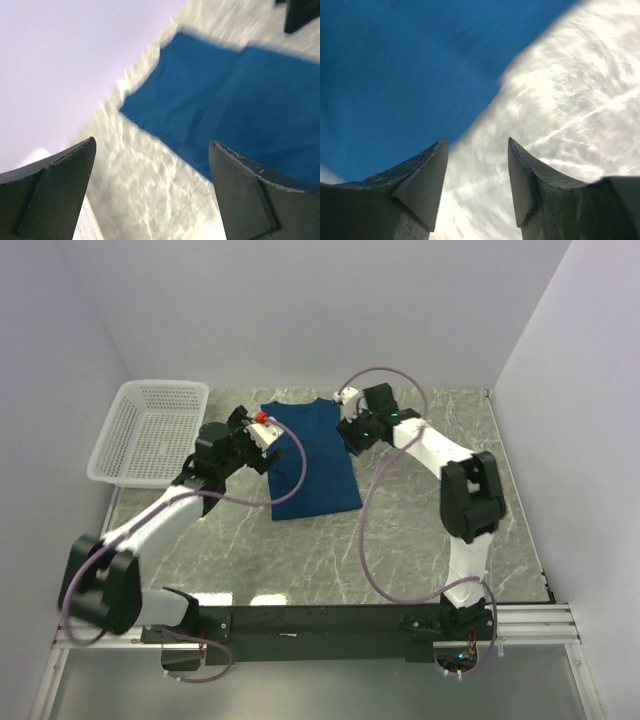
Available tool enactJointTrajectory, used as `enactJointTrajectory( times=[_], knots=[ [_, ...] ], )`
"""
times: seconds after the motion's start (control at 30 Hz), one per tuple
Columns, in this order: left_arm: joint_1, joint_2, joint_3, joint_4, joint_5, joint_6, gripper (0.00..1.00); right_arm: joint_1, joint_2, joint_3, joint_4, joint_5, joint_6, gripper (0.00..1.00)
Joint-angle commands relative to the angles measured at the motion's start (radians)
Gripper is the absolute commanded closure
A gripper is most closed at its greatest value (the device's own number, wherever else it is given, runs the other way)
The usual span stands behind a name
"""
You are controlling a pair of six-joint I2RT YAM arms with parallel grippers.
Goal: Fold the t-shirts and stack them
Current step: Fold the tshirt
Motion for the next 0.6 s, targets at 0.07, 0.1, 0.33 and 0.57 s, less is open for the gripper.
enactJointTrajectory(
  times=[0.07,0.1,0.33,0.57],
  knots=[
    [-0.203,-0.176,-0.135,-0.237,0.051,0.234,0.04,-0.019,-0.278,-0.222,-0.403,-0.549,-0.866,0.41],
    [-0.24,-0.179,-0.153,-0.259,0.026,0.255,0.06,-0.013,-0.305,-0.328,-0.397,-0.549,-0.987,0.41],
    [-0.355,-0.159,-0.282,-0.275,-0.054,0.263,0.15,0.093,-0.363,-0.53,-0.031,-0.305,-0.897,0.42],
    [-0.355,0.031,-0.261,-0.192,-0.106,0.277,0.18,0.12,-0.29,-0.525,0.043,-0.201,-0.869,0.45]
  ],
)
